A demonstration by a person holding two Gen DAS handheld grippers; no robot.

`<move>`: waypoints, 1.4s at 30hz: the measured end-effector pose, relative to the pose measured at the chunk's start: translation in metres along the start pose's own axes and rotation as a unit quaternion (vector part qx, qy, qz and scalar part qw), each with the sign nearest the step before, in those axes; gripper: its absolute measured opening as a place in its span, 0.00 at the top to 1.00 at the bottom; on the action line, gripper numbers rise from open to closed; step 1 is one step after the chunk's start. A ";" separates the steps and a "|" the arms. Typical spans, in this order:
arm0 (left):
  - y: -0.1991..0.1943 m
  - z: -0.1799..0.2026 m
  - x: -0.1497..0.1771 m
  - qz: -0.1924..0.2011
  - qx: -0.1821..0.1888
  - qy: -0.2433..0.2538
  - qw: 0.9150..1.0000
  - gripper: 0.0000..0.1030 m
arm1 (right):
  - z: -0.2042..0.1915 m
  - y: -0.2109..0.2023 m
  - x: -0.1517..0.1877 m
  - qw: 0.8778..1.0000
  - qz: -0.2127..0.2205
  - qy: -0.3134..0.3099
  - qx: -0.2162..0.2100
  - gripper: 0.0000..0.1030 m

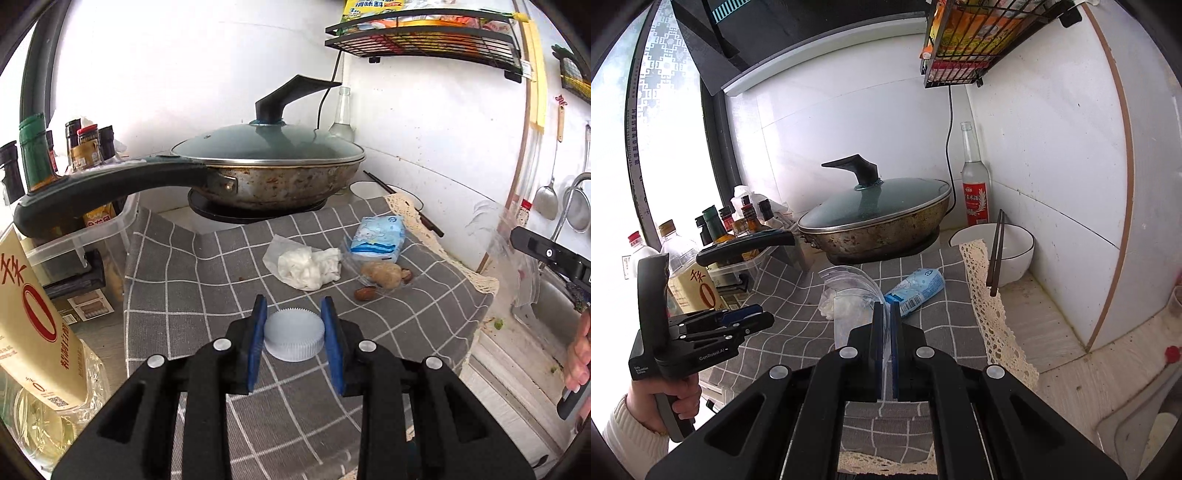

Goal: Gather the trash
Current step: 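Grasp the white bottle cap with the left tool while the right tool grasps the clear cup, then lower both tools into the green bin and open them, releasing cap and cup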

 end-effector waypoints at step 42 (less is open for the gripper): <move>0.095 0.066 0.292 -0.167 0.074 -0.015 0.983 0.69 | 0.036 0.040 0.339 0.975 -0.214 -0.002 0.053 0.97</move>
Point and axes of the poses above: each gripper's, at about its wrist camera, not at the fingertips, and y roughly the way its jaws point, z to its right, x to its underside, the point moved 4 cm from there along y, roughly the way its jaws point, and after that the axes turned 8 degrees about x, right-handed, at the moved point
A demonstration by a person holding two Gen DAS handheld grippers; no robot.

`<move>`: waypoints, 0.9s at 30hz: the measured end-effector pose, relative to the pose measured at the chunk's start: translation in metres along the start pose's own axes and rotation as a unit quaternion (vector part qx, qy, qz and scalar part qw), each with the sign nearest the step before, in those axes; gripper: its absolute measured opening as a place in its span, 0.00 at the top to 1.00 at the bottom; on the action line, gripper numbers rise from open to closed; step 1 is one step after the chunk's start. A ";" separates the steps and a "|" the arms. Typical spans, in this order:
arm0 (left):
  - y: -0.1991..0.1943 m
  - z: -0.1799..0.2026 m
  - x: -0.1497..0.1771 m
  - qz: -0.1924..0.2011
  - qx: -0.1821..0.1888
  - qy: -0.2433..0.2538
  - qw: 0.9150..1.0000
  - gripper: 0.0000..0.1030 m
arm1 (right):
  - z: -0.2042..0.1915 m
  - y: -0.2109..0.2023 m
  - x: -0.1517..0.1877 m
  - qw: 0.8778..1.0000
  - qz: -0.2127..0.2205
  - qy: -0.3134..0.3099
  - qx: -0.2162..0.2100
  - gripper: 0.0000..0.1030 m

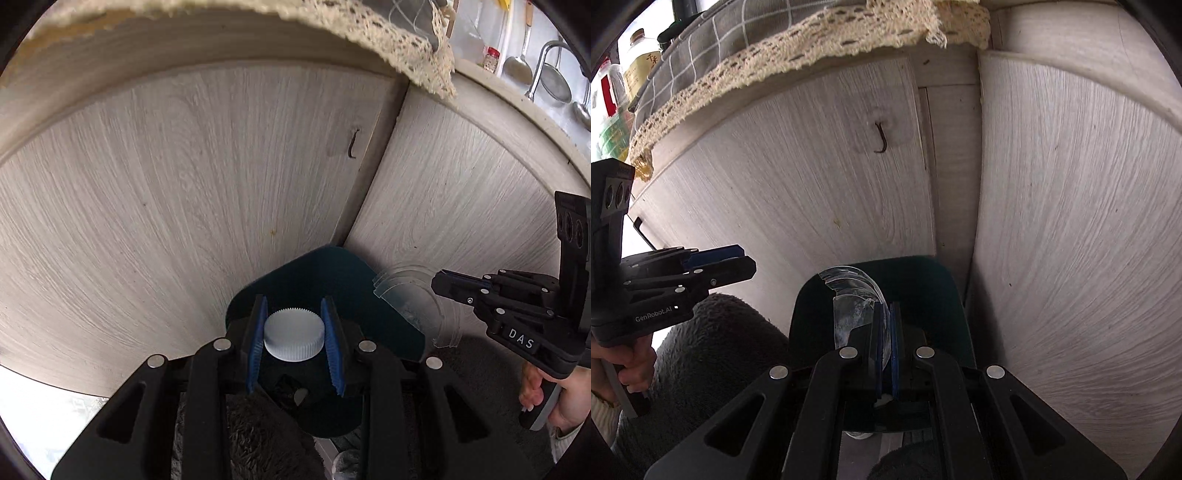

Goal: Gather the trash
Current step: 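Lower both tools into the green bin and open them, releasing cap and cup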

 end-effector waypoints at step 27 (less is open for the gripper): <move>0.034 0.006 0.016 -0.048 0.005 0.027 0.998 0.68 | 0.005 0.031 0.025 0.999 -0.029 0.012 0.020 0.47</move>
Point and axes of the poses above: each gripper's, at about its wrist camera, not at the fingertips, and y roughly the way its jaws point, z to its right, x to its underside, the point moved 4 cm from there along y, roughly the way its jaws point, and after that the axes turned 8 degrees about x, right-handed, at the moved point
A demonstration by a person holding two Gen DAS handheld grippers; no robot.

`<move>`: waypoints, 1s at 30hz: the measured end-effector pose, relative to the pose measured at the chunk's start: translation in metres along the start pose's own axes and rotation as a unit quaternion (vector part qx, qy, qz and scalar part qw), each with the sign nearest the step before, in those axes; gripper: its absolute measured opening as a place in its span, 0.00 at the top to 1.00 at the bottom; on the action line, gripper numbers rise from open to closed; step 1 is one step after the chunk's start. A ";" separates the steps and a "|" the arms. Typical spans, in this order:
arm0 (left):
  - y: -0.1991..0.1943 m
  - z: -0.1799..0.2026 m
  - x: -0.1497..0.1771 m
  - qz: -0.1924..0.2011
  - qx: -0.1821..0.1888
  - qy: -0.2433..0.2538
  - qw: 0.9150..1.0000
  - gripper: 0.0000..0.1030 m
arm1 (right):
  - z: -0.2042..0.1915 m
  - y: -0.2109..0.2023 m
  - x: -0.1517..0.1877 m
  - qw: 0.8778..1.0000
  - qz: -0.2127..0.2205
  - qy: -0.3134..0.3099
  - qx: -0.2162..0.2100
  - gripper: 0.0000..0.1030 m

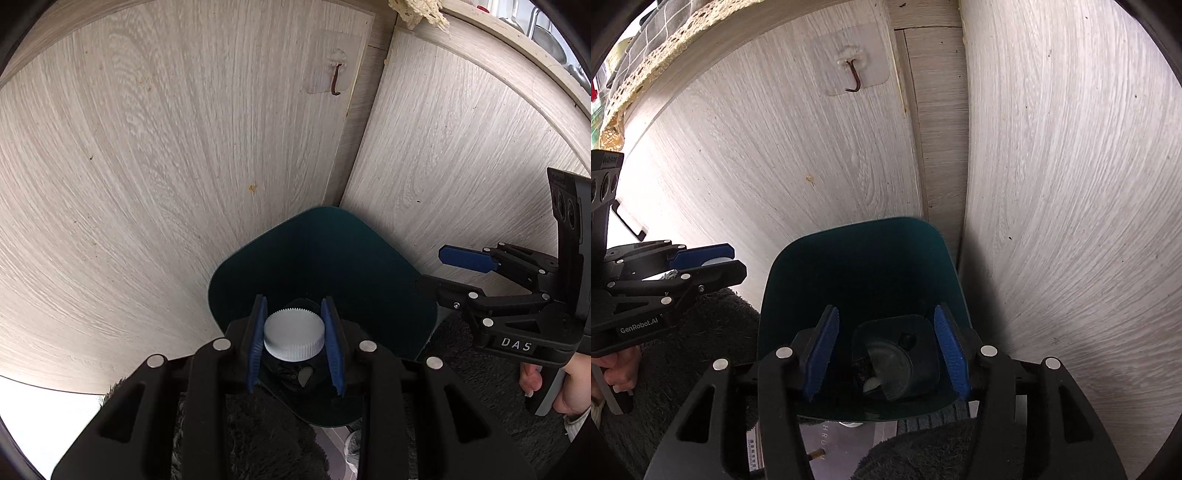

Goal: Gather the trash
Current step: 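Lower both tools into the green bin and open them, releasing cap and cup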

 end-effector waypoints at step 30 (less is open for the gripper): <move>0.009 0.003 0.000 -0.003 0.007 -0.001 1.000 0.47 | 0.004 0.005 -0.001 1.000 -0.006 0.003 0.006 0.46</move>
Point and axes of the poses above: each gripper's, at about its wrist camera, not at the fingertips, and y roughly the way its jaws point, z to its right, x to its underside, the point moved 4 cm from there along y, roughly the way its jaws point, and after that the axes turned 8 degrees about x, right-handed, at the moved point
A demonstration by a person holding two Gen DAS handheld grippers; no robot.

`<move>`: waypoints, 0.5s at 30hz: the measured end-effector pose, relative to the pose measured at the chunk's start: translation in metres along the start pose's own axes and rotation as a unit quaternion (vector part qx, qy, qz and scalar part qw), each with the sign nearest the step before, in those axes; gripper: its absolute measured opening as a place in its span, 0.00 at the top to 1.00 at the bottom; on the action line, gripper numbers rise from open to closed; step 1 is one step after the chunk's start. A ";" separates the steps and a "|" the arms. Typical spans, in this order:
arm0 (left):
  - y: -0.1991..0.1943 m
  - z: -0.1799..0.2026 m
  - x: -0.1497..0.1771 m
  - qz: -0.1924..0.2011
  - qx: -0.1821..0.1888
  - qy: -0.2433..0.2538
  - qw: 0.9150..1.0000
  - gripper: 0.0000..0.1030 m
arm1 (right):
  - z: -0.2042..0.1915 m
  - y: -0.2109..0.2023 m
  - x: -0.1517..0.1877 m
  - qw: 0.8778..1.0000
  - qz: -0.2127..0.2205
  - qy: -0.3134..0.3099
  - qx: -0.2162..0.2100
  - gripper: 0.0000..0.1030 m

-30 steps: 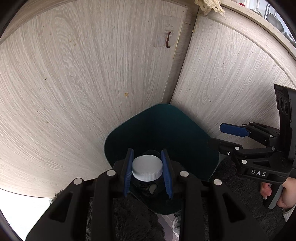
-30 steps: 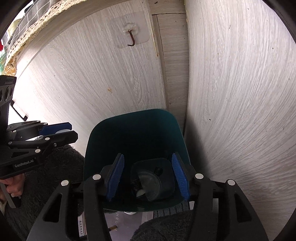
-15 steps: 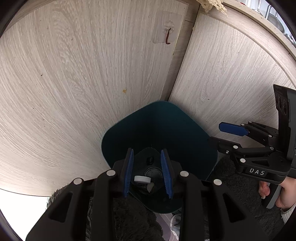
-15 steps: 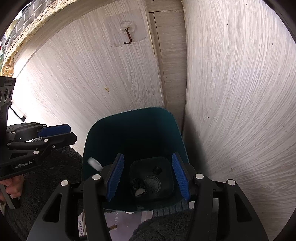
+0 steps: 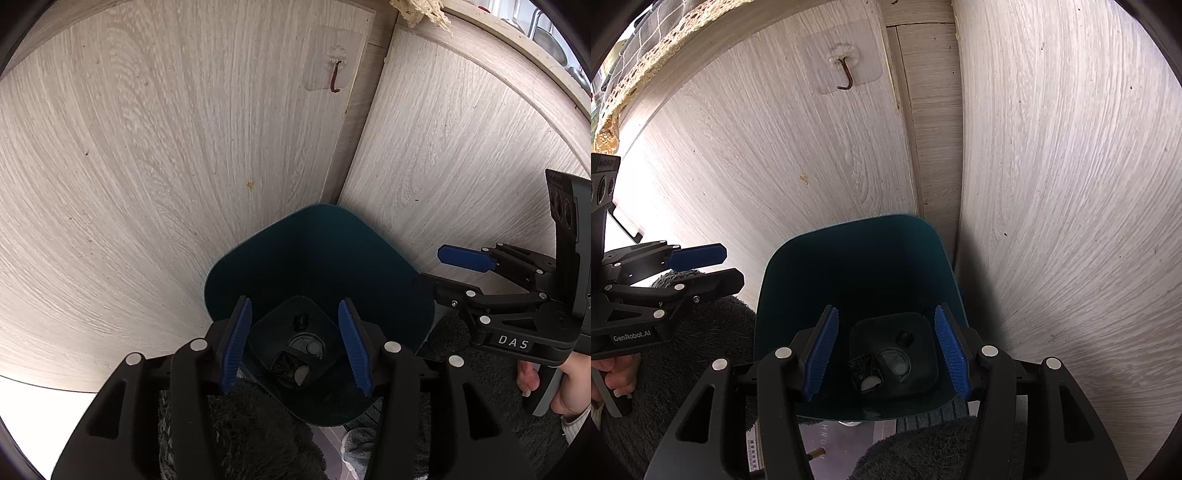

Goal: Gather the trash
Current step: 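Lower both tools into the green bin and open them, releasing cap and cup, then raise both tools back up to the counter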

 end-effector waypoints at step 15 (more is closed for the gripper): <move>-0.088 -0.002 -0.011 0.114 -0.006 -0.021 0.993 0.42 | -0.017 -0.077 -0.025 0.996 0.085 -0.021 -0.010 0.46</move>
Point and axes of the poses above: each gripper's, at about its wrist camera, not at the fingertips, and y roughly the way its jaws point, z to its right, x to its underside, the point moved 4 cm from there along y, roughly the way its jaws point, and after that the axes turned 8 degrees about x, right-handed, at the moved point
